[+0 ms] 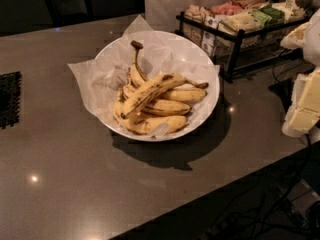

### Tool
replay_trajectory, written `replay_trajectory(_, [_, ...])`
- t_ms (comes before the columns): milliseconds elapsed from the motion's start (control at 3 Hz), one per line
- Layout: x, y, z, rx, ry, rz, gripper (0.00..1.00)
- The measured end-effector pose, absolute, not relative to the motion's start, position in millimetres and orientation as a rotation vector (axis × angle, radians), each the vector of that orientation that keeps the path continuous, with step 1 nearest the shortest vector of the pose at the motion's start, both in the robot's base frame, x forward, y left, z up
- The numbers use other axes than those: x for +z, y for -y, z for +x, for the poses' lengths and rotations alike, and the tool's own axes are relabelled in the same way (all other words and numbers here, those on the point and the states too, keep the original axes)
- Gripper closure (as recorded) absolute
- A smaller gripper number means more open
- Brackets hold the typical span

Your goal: Pick banana from white bowl

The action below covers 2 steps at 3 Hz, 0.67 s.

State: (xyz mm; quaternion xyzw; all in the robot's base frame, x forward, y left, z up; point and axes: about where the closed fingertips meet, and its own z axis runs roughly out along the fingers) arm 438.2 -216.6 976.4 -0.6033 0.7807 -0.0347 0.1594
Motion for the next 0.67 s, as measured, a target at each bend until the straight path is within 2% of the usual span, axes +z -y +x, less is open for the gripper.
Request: replay_trajectory(667, [978.8,208.8,442.1,-0.092,-2.201,-1.751,0.00])
